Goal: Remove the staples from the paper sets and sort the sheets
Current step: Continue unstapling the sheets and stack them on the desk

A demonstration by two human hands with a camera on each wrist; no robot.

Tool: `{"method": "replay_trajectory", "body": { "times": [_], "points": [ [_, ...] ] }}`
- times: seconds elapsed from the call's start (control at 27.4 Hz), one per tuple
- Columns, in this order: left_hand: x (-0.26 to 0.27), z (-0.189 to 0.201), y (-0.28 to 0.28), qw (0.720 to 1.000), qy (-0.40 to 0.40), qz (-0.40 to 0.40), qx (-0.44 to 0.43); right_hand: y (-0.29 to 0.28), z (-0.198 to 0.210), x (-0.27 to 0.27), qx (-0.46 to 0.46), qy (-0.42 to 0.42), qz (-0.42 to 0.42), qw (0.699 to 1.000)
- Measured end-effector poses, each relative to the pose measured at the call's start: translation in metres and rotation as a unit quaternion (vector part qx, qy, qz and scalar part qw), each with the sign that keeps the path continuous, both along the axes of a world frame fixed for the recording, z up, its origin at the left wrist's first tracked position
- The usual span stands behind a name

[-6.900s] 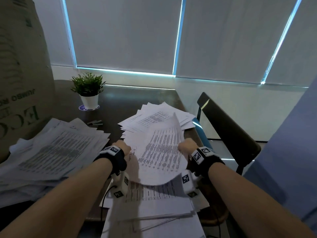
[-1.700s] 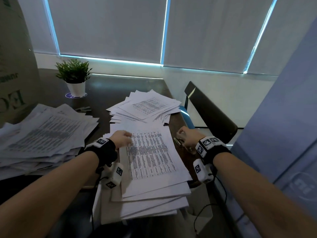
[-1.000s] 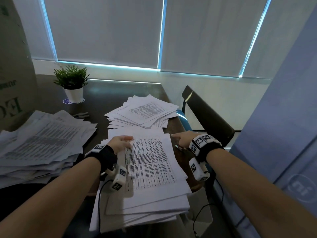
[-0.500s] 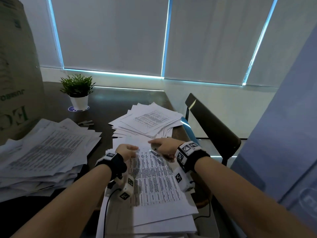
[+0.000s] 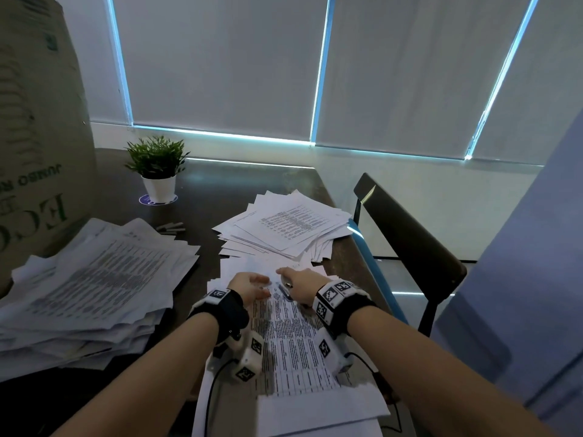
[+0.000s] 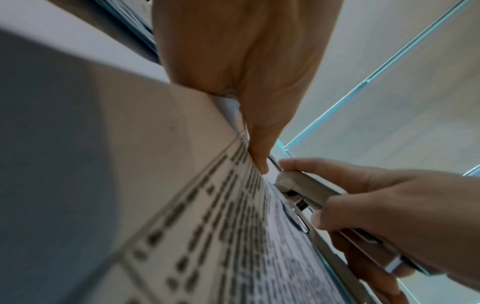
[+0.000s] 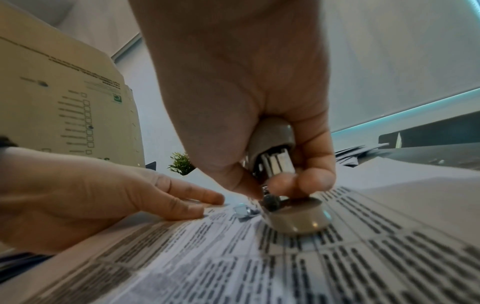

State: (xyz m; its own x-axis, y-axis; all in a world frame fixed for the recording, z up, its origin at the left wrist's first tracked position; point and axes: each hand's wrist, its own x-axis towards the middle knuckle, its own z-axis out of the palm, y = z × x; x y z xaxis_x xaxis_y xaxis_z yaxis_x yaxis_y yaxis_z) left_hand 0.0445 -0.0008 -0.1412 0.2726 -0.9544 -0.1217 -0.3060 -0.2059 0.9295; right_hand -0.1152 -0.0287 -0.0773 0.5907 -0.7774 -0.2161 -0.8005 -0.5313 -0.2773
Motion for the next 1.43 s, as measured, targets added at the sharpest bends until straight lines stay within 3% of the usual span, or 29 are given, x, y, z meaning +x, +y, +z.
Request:
{"method": "replay_trajectory", "body": {
  "times": [0.29,0.48,1.06,1.28,1.43],
  "points": [
    [0.005,-0.002,-0.008,0.999,-0.034,-0.017,0.025,-0.014,-0.028,0.021,-0.059,0.017,-0.022,0.998],
    [0.007,-0.005,-0.009,0.999,-0.031,-0.014,0.021,-0.02,-0.041,0.036,-0.087,-0.014,-0.057,0.994],
    [0.005,-0.004,-0.005,1.0,0.01,0.008,0.012,-0.047,-0.026,0.051,-0.036,-0.014,-0.085,0.996],
    [0.001,-0.002,0.0,0.997,0.075,0.023,0.0,-0.037,-0.028,0.037,0.004,-0.042,-0.109,0.993],
    [-0.002,0.006,0.005,0.999,-0.033,0.0,0.003,-0.023,-0.027,0.009,-0.016,-0.029,-0.103,0.994]
  ]
}}
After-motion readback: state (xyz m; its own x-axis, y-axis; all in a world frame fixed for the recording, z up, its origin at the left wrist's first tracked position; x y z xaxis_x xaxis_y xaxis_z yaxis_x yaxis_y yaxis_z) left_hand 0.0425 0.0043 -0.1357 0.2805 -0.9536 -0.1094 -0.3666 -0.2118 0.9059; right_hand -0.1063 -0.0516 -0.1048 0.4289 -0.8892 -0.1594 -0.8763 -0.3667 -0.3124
